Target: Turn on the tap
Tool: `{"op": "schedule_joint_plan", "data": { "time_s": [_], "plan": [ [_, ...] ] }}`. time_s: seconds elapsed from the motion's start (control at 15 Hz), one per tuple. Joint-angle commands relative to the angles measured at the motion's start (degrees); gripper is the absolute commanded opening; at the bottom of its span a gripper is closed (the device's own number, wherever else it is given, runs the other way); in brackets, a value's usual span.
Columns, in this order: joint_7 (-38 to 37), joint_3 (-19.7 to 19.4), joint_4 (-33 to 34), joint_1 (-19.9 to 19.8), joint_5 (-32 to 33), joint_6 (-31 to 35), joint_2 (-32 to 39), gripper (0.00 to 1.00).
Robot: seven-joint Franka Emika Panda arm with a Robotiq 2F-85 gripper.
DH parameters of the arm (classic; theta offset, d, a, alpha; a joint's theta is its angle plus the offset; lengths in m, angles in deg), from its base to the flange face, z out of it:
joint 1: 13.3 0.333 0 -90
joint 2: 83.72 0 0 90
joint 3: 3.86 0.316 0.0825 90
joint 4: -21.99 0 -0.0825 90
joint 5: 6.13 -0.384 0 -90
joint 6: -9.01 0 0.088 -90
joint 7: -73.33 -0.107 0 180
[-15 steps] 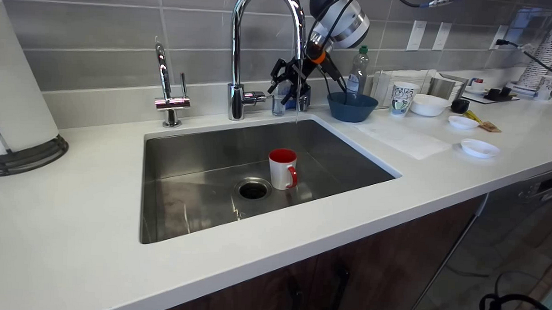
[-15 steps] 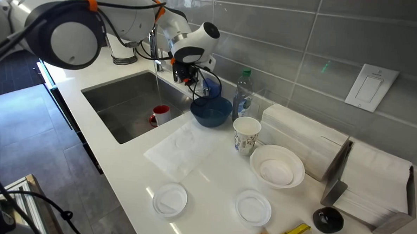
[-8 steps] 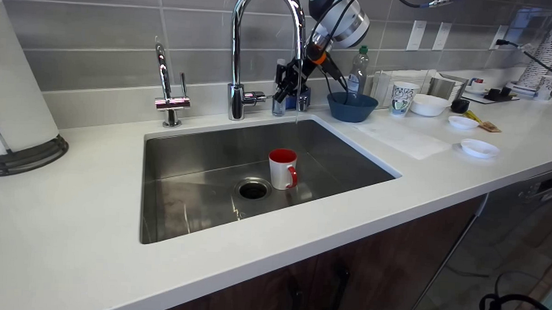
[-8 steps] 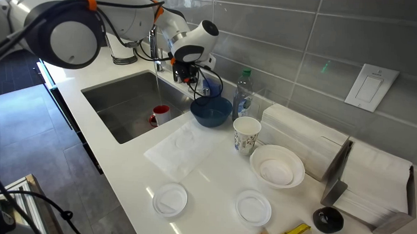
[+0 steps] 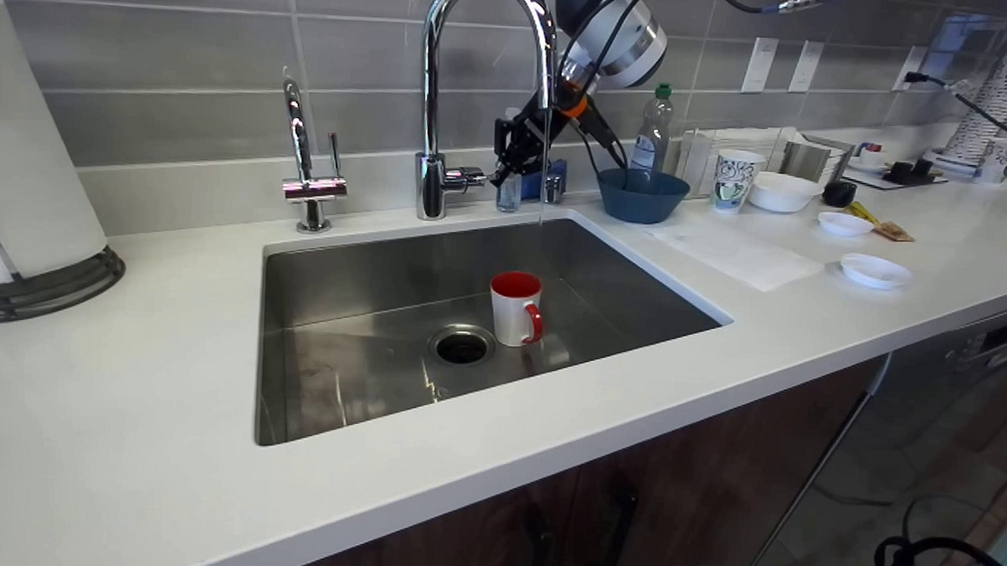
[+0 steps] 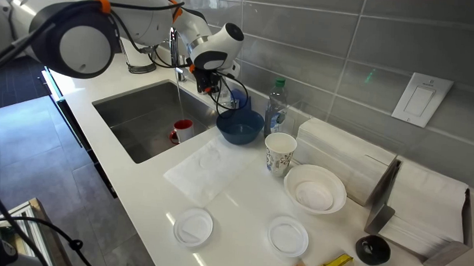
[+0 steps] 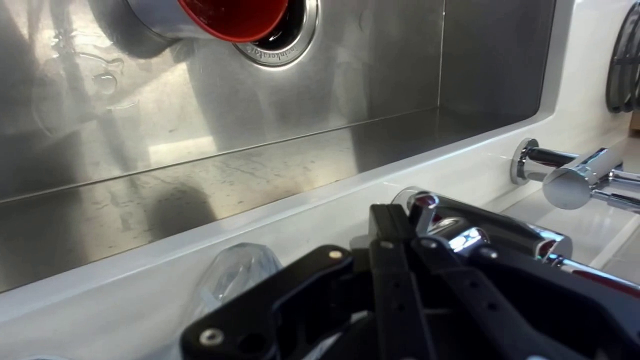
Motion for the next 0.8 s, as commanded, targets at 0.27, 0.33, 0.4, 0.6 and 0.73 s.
{"op": "schedule_joint_plan", "data": {
  "time_s": [0.27, 0.33, 0.4, 0.6, 0.73],
  "plan": [
    [2.81, 3.38, -1.21, -1.02, -2.60, 1.41, -0.24, 0.00],
    [3.29, 3.75, -1.12, -1.08, -3.05, 2.03, -0.08, 0.00],
    [3.71, 3.94, -1.12, -1.18, -3.27, 2.51, -0.04, 0.00],
    [3.61, 3.81, -1.46, -1.23, -3.01, 2.17, -0.17, 0.00],
    [1.23, 1.49, -2.34, 0.09, -0.52, 2.67, -1.06, 0.00]
  ]
}}
